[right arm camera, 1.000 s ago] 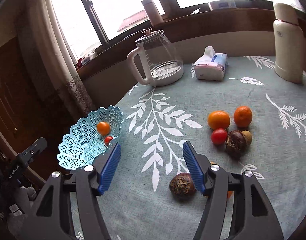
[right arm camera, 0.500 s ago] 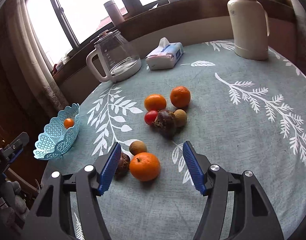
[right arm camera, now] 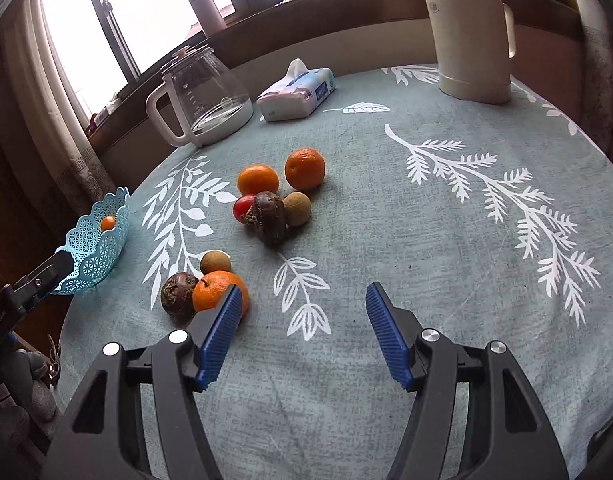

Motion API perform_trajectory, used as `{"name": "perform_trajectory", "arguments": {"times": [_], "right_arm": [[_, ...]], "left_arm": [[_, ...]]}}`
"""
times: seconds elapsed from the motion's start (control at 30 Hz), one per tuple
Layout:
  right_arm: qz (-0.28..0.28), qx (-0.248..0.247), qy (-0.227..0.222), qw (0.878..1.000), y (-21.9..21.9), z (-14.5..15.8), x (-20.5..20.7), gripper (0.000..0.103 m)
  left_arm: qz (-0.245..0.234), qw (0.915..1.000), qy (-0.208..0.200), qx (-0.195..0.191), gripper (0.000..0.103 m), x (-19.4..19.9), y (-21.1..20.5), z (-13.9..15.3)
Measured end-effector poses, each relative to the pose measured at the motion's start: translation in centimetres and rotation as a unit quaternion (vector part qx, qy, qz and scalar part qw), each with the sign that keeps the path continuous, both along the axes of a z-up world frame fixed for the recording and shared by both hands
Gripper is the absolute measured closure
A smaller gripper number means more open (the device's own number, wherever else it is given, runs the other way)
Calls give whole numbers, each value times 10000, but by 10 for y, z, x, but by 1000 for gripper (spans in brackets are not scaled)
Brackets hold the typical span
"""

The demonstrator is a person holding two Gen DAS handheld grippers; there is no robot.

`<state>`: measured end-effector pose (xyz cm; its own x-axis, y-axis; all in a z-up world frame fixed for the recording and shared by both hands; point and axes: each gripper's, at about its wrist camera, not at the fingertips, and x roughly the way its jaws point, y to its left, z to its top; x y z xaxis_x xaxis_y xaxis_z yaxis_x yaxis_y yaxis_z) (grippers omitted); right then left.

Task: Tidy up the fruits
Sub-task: 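Move the right tool back to the mandarin while the left tool returns to the fruit, then close the right tool on the mandarin and lift it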

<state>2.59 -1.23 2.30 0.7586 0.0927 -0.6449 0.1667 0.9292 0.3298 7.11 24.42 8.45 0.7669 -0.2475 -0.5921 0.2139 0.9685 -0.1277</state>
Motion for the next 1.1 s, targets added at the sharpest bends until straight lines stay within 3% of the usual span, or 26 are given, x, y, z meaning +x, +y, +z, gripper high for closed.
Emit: {"name": "perform_trajectory", "arguments": {"times": [0.37, 0.53, 0.93, 1.1], "right_arm": [[822, -163, 169, 9963, 34, -2, 20, 39], [1084, -360, 340, 9929, 51, -7, 41, 47], [1288, -349, 409, 9902, 59, -12, 55, 62], [1262, -374, 341, 9907, 57, -10, 50, 62]], "left_arm": [[51, 9997, 35, 253, 3, 5, -8, -17], [114, 9996, 51, 252, 3, 8, -1, -18], [98, 9994, 157, 283, 3, 14, -5, -24], [-22, 9991, 174, 396, 3, 13, -16, -25]]}}
